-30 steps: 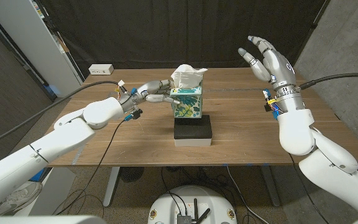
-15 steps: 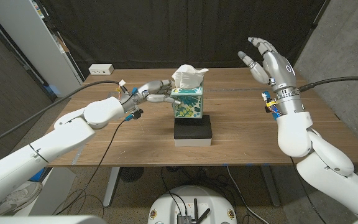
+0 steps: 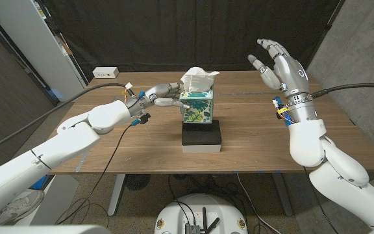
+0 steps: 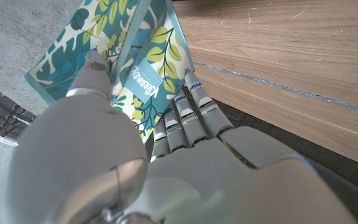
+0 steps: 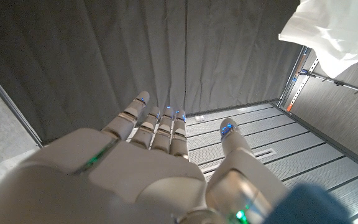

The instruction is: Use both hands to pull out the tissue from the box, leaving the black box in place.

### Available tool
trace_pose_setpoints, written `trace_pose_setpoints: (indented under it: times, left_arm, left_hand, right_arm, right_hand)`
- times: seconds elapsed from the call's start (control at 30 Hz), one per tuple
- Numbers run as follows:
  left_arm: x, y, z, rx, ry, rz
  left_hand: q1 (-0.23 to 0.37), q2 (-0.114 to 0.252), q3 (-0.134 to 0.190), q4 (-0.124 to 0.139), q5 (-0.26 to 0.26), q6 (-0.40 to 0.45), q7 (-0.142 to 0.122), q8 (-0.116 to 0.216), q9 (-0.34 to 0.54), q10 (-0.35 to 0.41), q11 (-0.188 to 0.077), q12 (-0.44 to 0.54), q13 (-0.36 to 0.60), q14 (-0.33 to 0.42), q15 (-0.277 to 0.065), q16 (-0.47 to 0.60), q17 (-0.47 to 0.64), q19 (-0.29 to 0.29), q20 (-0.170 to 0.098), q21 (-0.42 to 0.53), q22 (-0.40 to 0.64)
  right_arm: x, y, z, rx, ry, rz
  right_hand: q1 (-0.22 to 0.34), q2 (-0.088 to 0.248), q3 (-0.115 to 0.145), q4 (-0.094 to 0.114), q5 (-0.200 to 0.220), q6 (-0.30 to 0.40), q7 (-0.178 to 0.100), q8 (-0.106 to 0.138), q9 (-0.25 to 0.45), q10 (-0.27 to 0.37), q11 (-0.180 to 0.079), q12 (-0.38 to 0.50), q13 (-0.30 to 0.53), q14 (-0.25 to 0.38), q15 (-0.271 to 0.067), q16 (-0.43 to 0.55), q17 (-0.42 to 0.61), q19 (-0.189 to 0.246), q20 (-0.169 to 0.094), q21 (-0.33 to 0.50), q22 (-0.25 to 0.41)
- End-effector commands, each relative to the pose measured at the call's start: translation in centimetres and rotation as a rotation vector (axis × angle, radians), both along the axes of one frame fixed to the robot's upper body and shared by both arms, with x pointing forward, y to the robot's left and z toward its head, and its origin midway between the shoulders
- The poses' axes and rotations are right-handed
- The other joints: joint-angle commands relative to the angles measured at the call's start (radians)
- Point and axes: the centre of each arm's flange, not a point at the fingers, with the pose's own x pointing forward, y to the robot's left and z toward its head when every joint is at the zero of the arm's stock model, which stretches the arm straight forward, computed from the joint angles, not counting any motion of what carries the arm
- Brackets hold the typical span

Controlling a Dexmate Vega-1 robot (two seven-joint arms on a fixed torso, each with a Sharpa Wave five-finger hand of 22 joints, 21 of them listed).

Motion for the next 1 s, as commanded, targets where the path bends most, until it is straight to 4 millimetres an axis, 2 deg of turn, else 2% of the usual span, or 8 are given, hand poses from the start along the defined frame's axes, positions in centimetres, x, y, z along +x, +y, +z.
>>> trace_pose_setpoints:
  times: [0.03, 0.37, 1.0]
  left_arm:
    - [-0.3, -0.2, 0.0, -0.001, -0.007, -0.004]
    - [-0.7, -0.2, -0.2, -0.002, -0.011, -0.001]
    - [-0.9, -0.3, -0.5, -0.002, -0.009, -0.012]
  left_hand:
    - [0.005, 0.008, 0.007, -0.002, 0.004, 0.005, 0.001, 0.005, 0.003, 0.009, 0.002, -0.004, 0.002, 0.01, -0.122, 0.002, 0.004, -0.001, -0.007, -0.003, 0.002]
    - [0.004, 0.009, 0.008, -0.001, 0.004, 0.005, 0.002, 0.006, 0.003, 0.01, 0.0, -0.005, 0.003, 0.011, -0.122, 0.001, 0.003, -0.001, -0.007, -0.004, 0.002]
    - [0.002, 0.012, 0.012, 0.0, 0.005, 0.004, 0.002, 0.007, 0.003, 0.01, 0.002, -0.007, 0.005, 0.009, -0.12, -0.002, 0.002, -0.001, -0.006, -0.006, 0.002]
  right_arm:
    - [-0.5, 1.2, -0.1, -0.052, -0.013, 0.016]
    - [-0.8, 2.3, -0.1, -0.102, -0.016, 0.046]
    - [-1.1, 4.5, 0.2, -0.186, -0.003, 0.107]
  right_hand:
    - [0.015, 0.029, 0.012, -0.003, 0.005, 0.004, -0.004, 0.003, 0.002, 0.004, -0.009, 0.004, 0.002, 0.007, -0.058, 0.005, 0.004, 0.003, 0.016, 0.006, 0.001]
    - [0.024, 0.023, 0.016, -0.009, 0.007, 0.018, -0.013, 0.006, 0.003, 0.007, -0.01, 0.004, 0.003, 0.012, -0.061, 0.007, 0.005, 0.009, 0.029, 0.007, 0.002]
    - [0.028, 0.021, 0.017, -0.01, 0.007, 0.027, -0.019, 0.006, 0.004, 0.007, -0.013, 0.002, 0.003, 0.012, -0.065, 0.009, 0.008, 0.008, 0.031, 0.006, 0.003]
